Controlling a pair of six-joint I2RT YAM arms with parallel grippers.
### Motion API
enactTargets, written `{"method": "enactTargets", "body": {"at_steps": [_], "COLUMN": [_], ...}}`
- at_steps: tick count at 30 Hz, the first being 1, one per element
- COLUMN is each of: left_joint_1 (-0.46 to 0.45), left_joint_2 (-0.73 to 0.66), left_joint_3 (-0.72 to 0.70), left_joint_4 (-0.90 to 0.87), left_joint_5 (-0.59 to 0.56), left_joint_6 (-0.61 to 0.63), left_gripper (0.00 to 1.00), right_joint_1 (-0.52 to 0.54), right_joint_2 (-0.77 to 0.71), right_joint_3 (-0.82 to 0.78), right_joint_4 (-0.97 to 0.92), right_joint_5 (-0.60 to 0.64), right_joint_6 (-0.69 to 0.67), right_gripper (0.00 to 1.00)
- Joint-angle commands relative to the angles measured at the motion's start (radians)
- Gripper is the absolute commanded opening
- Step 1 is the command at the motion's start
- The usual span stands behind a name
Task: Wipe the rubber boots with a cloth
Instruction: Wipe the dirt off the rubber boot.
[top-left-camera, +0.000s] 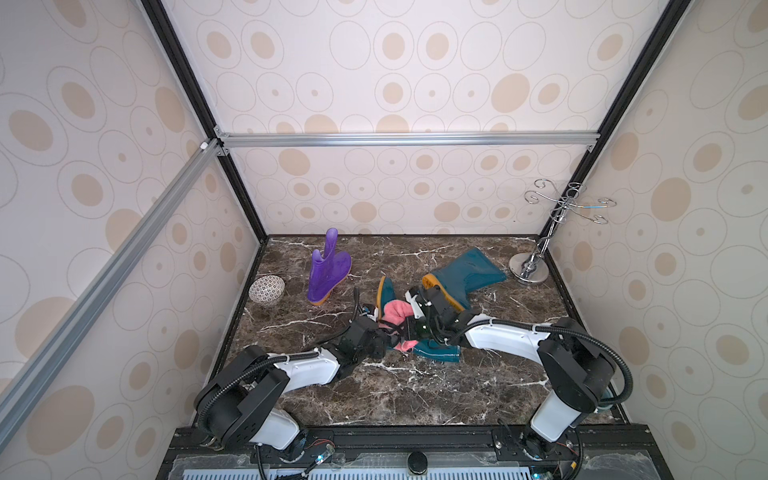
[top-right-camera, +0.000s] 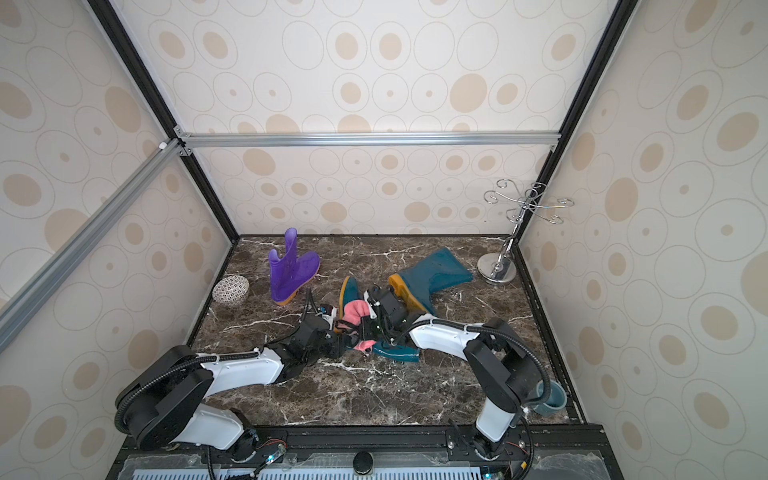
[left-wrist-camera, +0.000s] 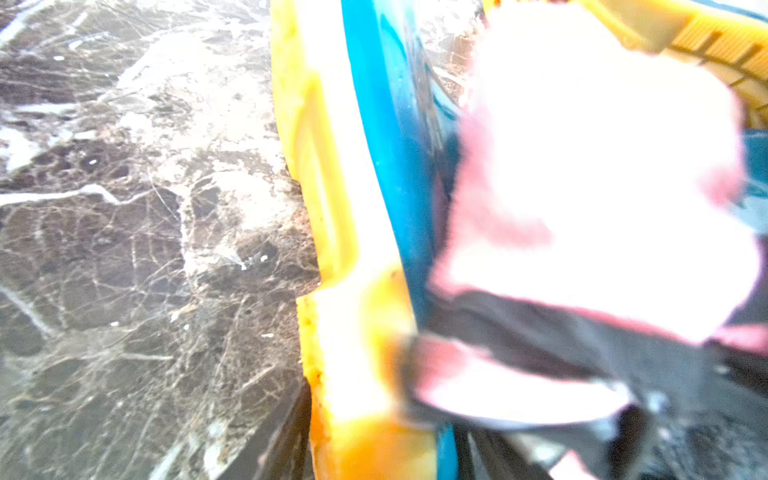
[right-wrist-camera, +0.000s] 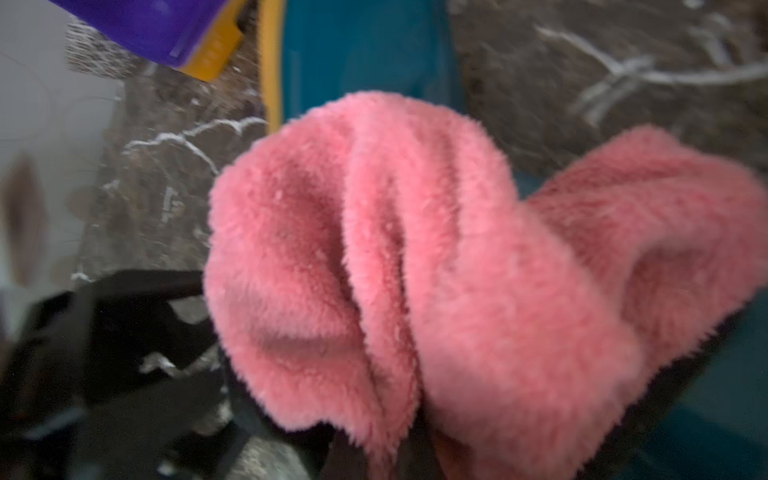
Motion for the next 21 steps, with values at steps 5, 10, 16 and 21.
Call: {"method": "enactTargets", "body": {"at_steps": [5,10,16,21], "left_joint_1": [-0.008,-0.009,-0.008,-0.008], "left_joint_2": [0.016,0.004,0.01,0.0], "left_joint_3": [-0.025,-0.022,-0.023,-0.031], "left_joint_4": [-0.168,-0.173,-0.163,-0.168], "left_joint_5": [-0.004,-0.014,-0.015,-0.026], "left_joint_6": [0.028,0.033,0.036,0.037], "left_gripper": [0.55,0.55,0.56,0.55], "right_joint_1": [-0.052,-0.165,-0.171,-0.143], "right_joint_2": [-0.206,-0.324,-0.312,-0.09], "right_joint_3": [-0.133,-0.174,-0.093,-0.001], "right_joint_4": [-0.299,-0.436,-0.396,-0.278], "right_joint_5": [0.265,0.219,0.157,-0.004], "right_joint_6": [0.076,0.046,-0.032,-0.033], "right_gripper": [0.0,0.0,0.0,0.0]}}
